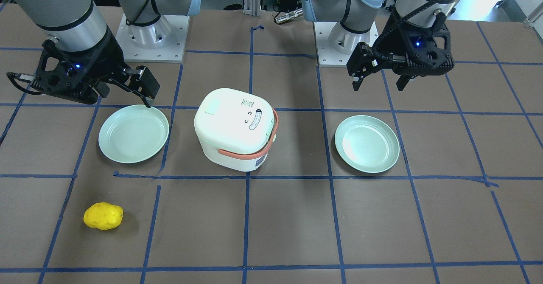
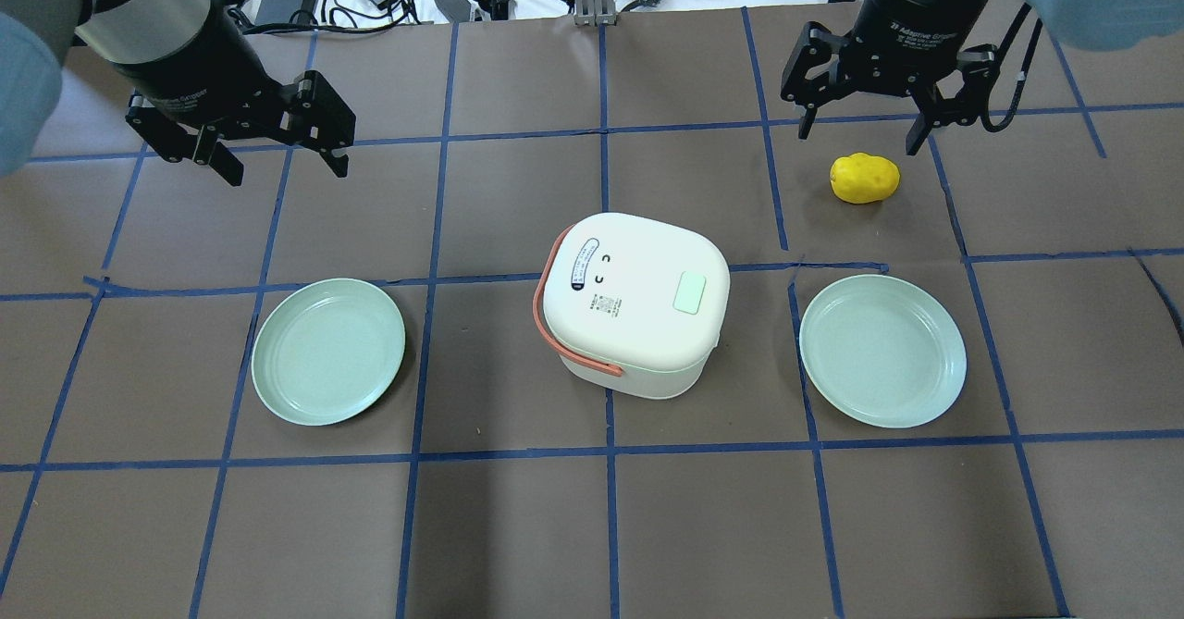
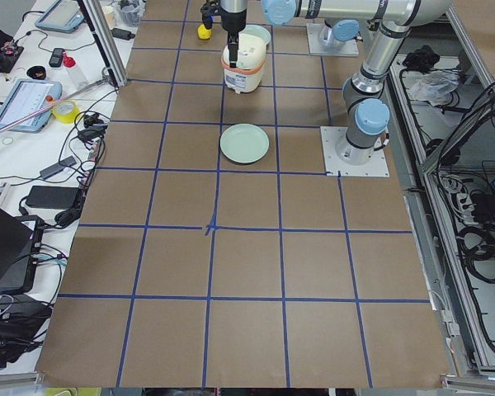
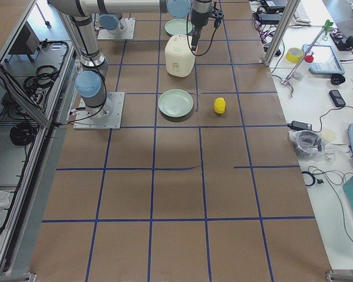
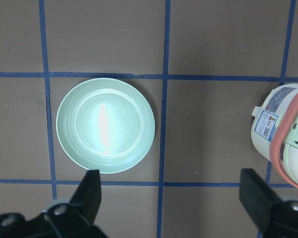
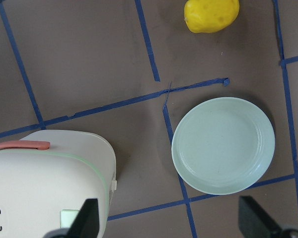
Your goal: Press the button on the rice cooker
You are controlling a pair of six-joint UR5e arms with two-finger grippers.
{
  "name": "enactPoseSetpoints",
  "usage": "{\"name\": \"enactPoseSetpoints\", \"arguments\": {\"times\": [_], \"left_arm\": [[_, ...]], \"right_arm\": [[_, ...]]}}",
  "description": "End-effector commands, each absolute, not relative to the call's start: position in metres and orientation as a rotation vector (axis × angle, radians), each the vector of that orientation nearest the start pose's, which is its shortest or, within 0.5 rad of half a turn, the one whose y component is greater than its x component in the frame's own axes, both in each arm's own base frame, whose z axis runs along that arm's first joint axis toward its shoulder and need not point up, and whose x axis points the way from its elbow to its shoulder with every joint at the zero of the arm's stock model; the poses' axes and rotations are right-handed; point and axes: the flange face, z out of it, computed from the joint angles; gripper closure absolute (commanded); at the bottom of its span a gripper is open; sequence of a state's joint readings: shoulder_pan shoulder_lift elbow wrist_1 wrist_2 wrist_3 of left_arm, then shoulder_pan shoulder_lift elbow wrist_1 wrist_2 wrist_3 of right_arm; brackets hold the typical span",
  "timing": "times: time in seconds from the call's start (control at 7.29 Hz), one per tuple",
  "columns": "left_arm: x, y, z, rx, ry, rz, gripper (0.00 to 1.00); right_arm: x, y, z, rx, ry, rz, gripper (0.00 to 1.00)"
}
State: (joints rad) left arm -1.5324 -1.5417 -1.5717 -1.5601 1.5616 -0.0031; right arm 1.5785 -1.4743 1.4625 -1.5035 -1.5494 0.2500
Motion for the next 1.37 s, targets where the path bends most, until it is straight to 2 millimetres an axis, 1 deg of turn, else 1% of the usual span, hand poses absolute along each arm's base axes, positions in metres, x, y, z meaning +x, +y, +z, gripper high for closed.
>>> {"name": "enactPoseSetpoints", "arguments": {"times": [0.0,0.14,0.27,0.41,0.69,1.1,1.24], "left_arm": [[-0.116,-0.488,0.503,-0.065,3.149,-0.063,0.0],[-0.116,-0.488,0.502,-0.065,3.149,-0.061,0.0],[-0.116,-0.488,0.503,-0.065,3.149,-0.063,0.0],[-0.116,-0.488,0.502,-0.065,3.149,-0.061,0.0],[-0.116,-0.488,0.503,-0.065,3.149,-0.063,0.0],[-0.116,-0.488,0.503,-0.065,3.149,-0.063,0.0],[-0.116,-0.488,0.503,-0.065,3.149,-0.063,0.0]], "right_arm": [[0.139,-0.525,0.483,0.379,3.105,0.104,0.0],[0.14,-0.524,0.484,0.379,3.096,0.11,0.0],[0.14,-0.524,0.493,0.38,3.091,0.08,0.0],[0.14,-0.519,0.502,0.377,3.093,0.051,0.0],[0.144,-0.517,0.495,0.368,3.09,0.083,0.0],[0.141,-0.518,0.486,0.391,3.098,0.134,0.0],[0.145,-0.515,0.479,0.398,3.089,0.155,0.02]]}}
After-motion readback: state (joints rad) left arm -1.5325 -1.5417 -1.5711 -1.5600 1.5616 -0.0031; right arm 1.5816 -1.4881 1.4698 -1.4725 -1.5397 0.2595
